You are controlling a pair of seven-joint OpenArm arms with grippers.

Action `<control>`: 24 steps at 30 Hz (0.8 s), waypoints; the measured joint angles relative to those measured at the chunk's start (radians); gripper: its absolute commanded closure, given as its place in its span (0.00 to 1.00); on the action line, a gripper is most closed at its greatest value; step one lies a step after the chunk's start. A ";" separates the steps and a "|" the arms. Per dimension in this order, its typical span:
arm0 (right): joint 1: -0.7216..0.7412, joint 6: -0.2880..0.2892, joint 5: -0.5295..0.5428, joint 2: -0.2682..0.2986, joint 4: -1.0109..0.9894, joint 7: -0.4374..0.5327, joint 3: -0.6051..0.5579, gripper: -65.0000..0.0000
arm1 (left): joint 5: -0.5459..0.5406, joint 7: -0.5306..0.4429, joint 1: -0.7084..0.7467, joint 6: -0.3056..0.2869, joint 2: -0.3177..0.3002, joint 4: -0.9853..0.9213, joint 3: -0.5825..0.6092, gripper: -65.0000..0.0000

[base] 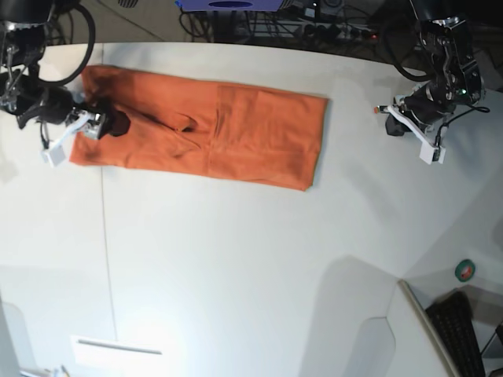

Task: Layout the t-shirt on the table in an organized manner, then fold the t-shirt properly
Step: 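Grasp both ends of the folded shirt with both grippers, then fold the shirt in half with the right gripper toward the left gripper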

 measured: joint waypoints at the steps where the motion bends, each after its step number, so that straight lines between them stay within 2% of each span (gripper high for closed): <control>1: 0.002 0.000 0.001 -0.009 0.000 0.003 -0.009 0.03 | 0.004 -0.002 0.000 0.003 0.001 0.001 0.015 1.00; 3: 0.005 0.001 0.011 -0.016 0.000 0.001 -0.019 0.07 | 0.020 0.000 0.001 0.007 0.007 0.004 0.066 1.00; 7: 0.003 0.000 -0.001 -0.015 -0.003 -0.003 -0.017 0.27 | 0.000 0.001 -0.002 -0.008 0.028 0.004 0.164 1.00; 14: -0.002 -0.001 -0.012 -0.015 -0.006 -0.014 -0.014 0.45 | 0.007 -0.008 -0.022 0.000 0.059 0.000 0.261 1.00; 22: 0.028 -0.008 -0.016 -0.008 -0.008 0.013 -0.015 0.85 | -0.001 -0.022 -0.019 -0.007 0.054 0.001 0.347 1.00; 24: 0.031 -0.010 -0.017 -0.007 -0.008 0.019 -0.017 0.98 | -0.002 -0.022 -0.019 -0.007 0.060 0.001 0.353 1.00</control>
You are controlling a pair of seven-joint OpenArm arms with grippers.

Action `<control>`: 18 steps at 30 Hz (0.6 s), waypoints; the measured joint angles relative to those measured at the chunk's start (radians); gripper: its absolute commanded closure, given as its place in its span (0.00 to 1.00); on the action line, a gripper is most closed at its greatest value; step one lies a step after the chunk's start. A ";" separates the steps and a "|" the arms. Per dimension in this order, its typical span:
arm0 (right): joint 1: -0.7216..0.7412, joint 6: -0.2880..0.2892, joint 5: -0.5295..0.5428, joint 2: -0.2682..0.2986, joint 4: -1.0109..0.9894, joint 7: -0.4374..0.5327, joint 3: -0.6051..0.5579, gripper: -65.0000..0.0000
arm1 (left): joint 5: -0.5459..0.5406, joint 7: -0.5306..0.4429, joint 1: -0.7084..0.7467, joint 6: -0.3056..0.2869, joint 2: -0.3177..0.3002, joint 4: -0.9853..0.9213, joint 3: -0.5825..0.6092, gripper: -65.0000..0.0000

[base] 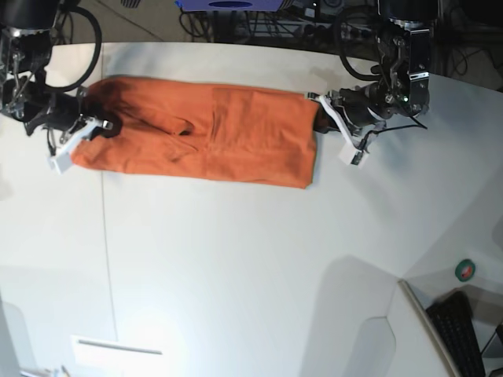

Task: Layout the t-shirt on the table in an organized manner, then fold the t-shirt properly
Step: 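Fold the shirt in half with the right gripper toward the left gripper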

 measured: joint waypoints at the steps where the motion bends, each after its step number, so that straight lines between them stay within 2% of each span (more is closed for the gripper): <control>1: 0.002 -0.002 -0.002 0.000 0.000 -0.007 0.000 1.00 | 0.000 0.000 0.000 0.000 0.005 0.000 0.000 1.00; 6: 0.027 -0.183 -0.002 0.000 0.001 -0.002 -0.003 1.00 | 0.002 0.001 -0.011 0.001 0.020 0.000 0.051 1.00; 9: 0.024 -0.231 -0.007 0.000 0.038 -0.006 -0.004 1.00 | 0.006 0.008 -0.023 0.019 0.035 0.000 0.093 1.00; 11: 0.018 -0.250 -0.008 0.011 0.103 -0.027 -0.009 1.00 | 0.003 0.003 -0.027 0.075 0.055 0.000 0.110 1.00; 13: 0.023 -0.296 -0.006 0.020 0.175 -0.032 -0.008 1.00 | 0.002 0.003 -0.037 0.116 0.064 0.000 0.152 1.00; 15: 0.029 -0.338 -0.005 0.025 0.246 -0.058 -0.008 1.00 | 0.007 0.016 -0.055 0.126 0.069 -0.001 0.192 1.00; 18: 0.029 -0.350 0.000 0.016 0.319 -0.103 -0.008 1.00 | 0.005 0.016 -0.069 0.129 0.069 -0.001 0.216 1.00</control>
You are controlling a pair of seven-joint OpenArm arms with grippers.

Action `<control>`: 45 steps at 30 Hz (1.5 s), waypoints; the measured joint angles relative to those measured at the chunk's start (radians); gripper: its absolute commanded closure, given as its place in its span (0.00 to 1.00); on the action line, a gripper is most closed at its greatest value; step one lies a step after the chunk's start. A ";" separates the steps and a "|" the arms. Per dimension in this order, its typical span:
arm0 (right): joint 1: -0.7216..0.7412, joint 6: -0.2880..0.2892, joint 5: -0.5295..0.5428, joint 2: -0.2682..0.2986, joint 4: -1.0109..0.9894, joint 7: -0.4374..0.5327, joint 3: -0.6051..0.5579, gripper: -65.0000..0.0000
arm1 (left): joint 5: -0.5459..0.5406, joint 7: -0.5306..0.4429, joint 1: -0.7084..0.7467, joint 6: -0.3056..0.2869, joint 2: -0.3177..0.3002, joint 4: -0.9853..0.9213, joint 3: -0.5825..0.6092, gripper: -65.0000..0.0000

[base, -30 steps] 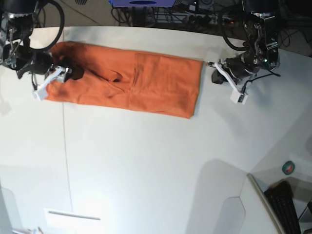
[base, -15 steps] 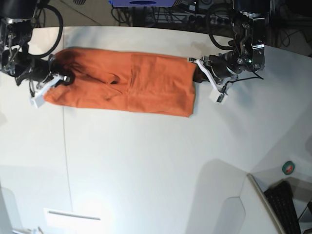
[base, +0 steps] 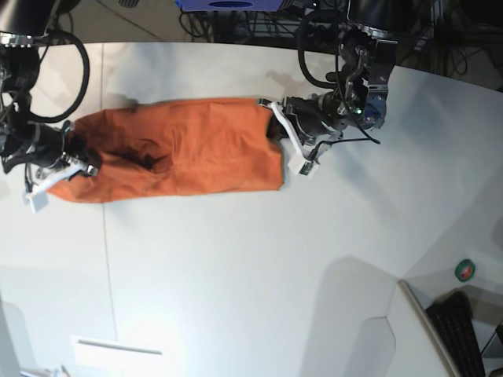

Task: Layout the t-shirt on the table in an organized manner, then fold the t-shirt properly
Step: 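Fold the shirt in half with the right gripper toward the left gripper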

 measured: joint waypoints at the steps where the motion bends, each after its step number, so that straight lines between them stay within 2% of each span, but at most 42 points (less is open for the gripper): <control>1: -0.002 -0.007 -0.003 -0.003 0.023 -0.018 0.000 1.00 | 0.005 0.003 -0.005 0.000 -0.002 -0.001 0.004 1.00; 6: 0.002 -0.012 0.001 -0.028 0.145 -0.060 -0.069 1.00 | 0.006 0.005 -0.032 0.000 -0.002 -0.003 -0.003 1.00; 12: 0.011 -0.152 0.000 -0.039 0.180 -0.051 -0.288 1.00 | 0.012 0.006 -0.034 0.000 -0.005 -0.003 -0.003 1.00; 14: 0.027 -0.196 -0.001 -0.038 0.179 -0.020 -0.357 1.00 | 0.012 0.006 -0.033 0.000 -0.005 -0.003 -0.002 1.00; 16: 0.034 -0.204 0.005 -0.039 0.180 0.003 -0.394 1.00 | 0.012 0.006 -0.033 0.000 -0.008 -0.003 -0.003 1.00; 22: 0.032 -0.215 -0.002 -0.034 0.179 0.005 -0.394 1.00 | 0.012 0.006 -0.030 0.000 -0.029 -0.003 -0.003 1.00; 28: 0.082 -0.225 0.002 -0.042 0.153 0.014 -0.518 1.00 | 0.011 0.006 -0.022 0.000 -0.024 -0.003 0.003 1.00; 29: 0.093 -0.241 -0.001 -0.043 0.152 0.014 -0.529 1.00 | 0.012 0.006 -0.022 0.000 -0.024 -0.003 0.003 1.00; 31: 0.108 -0.315 -0.005 -0.058 0.151 0.021 -0.554 1.00 | 0.012 0.006 -0.022 0.000 -0.024 -0.003 0.002 1.00; 33: 0.130 -0.356 -0.007 -0.065 0.148 0.013 -0.599 1.00 | 0.009 0.006 -0.023 -0.001 -0.023 -0.003 0.003 1.00; 39: 0.203 -0.360 0.002 -0.083 0.138 0.023 -0.709 1.00 | 0.012 0.006 -0.022 0.000 -0.024 -0.003 -0.001 1.00; 45: 0.233 -0.368 -0.002 -0.094 -0.027 0.123 -0.805 1.00 | 0.013 0.006 -0.022 0.000 -0.027 -0.003 -0.002 1.00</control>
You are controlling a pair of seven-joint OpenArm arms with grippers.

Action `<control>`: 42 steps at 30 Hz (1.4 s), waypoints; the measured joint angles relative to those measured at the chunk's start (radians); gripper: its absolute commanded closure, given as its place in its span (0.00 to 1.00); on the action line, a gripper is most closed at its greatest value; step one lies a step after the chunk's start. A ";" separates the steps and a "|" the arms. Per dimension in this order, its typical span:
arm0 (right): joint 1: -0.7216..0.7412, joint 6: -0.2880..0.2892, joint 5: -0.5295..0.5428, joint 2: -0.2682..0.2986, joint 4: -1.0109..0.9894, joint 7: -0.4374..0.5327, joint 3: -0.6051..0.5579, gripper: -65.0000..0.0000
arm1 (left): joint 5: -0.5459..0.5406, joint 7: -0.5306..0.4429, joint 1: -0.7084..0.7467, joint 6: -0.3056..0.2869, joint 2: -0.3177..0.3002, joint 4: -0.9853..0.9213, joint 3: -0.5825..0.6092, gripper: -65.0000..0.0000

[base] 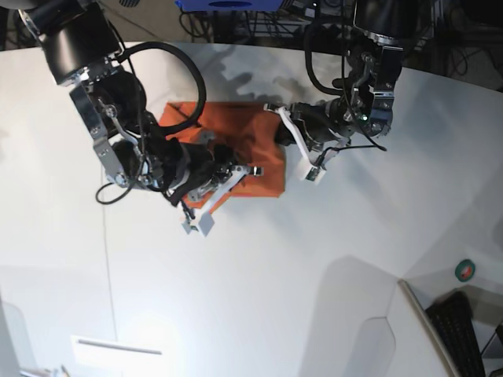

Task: Layout the t-shirt on the table in an organized manner, then fold the t-shirt properly
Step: 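Fold the shirt in half with the right gripper toward the left gripper, then press and tuck the folded bundle edges with the right gripper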

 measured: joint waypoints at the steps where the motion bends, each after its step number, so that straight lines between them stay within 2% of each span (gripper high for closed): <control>1: 0.001 0.000 0.001 0.000 -0.016 0.013 -0.021 1.00 | 0.000 0.000 0.000 0.000 0.000 0.000 -0.002 1.00; 8: 0.025 0.000 0.002 0.003 -0.103 0.095 -0.111 1.00 | -0.001 0.000 0.000 0.000 -0.005 0.000 -0.002 1.00; 22: 0.061 0.000 0.003 0.005 -0.109 0.072 -0.138 1.00 | 0.000 0.000 0.000 0.000 -0.010 0.000 0.005 1.00; 29: 0.069 0.000 0.006 -0.028 -0.217 0.066 -0.138 1.00 | -0.001 0.000 0.001 0.000 -0.011 0.007 -0.005 1.00; 32: 0.069 0.000 0.003 -0.025 -0.236 0.067 -0.138 1.00 | -0.018 0.004 0.009 -0.001 -0.036 0.040 -0.027 1.00; 33: 0.069 0.000 0.004 -0.024 -0.235 0.075 -0.138 0.98 | -0.015 0.003 0.018 0.000 -0.040 0.055 -0.049 1.00; 34: 0.069 0.000 0.003 -0.025 -0.235 0.090 -0.137 0.89 | -0.016 0.004 0.031 -0.001 -0.044 0.072 -0.083 1.00; 36: 0.070 0.000 0.006 -0.026 -0.232 0.100 -0.138 0.80 | -0.018 0.003 0.071 -0.002 -0.072 0.111 -0.137 1.00; 42: 0.069 0.000 0.006 -0.027 -0.232 0.100 -0.137 0.64 | -0.018 0.007 0.187 -0.005 -0.179 0.168 -0.253 1.00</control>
